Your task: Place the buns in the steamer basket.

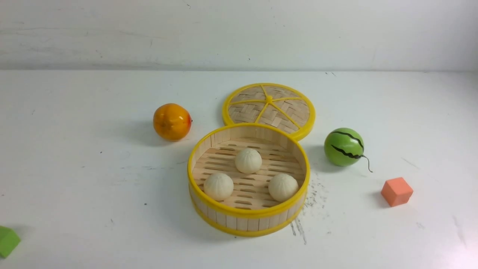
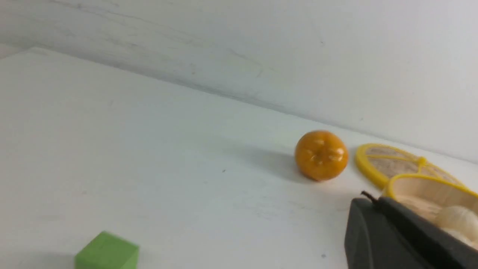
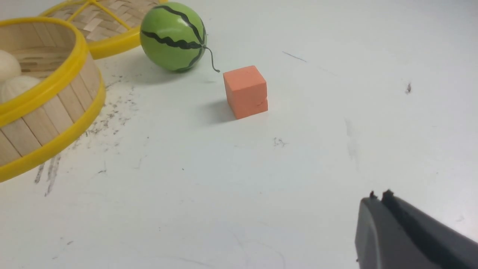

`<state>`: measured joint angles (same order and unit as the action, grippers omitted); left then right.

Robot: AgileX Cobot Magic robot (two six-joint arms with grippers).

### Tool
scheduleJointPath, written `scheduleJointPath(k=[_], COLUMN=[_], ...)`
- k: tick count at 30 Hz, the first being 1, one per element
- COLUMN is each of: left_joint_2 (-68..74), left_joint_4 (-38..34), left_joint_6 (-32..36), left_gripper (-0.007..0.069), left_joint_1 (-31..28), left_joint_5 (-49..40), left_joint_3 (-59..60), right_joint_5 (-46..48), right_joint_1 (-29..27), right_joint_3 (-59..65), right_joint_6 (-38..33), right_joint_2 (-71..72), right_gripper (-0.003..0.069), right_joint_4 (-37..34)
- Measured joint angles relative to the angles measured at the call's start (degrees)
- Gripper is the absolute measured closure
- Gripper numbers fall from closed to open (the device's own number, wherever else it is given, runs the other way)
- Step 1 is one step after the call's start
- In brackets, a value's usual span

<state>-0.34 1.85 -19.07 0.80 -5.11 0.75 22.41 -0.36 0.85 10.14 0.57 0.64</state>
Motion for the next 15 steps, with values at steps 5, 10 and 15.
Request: scheduleJointPath(k=[5, 10, 15], left_joint_2=[-0.24, -0.24, -0.24], left_joint_4=[0.0, 0.0, -0.05], left_joint_6=[2.54, 5.42, 6.99], left_gripper=[0.0638, 0.0638, 0.0638], left_joint_1=[-0.52, -0.52, -0.52], left_joint_5=[-8.12, -15.46, -16.2], left_joint_3=[0.91, 0.97, 0.97], right_joint_5=[0.0, 0.0, 0.0], right_joint_1=[0.0, 0.0, 0.0], right_joint_3=[0.0, 0.0, 0.0], right_joint_6=[0.0, 0.0, 0.0], right_joint_2=[0.0, 0.0, 0.0], right_gripper=[0.0657, 0.065, 0.0643], right_joint_4=[0.0, 0.0, 0.0])
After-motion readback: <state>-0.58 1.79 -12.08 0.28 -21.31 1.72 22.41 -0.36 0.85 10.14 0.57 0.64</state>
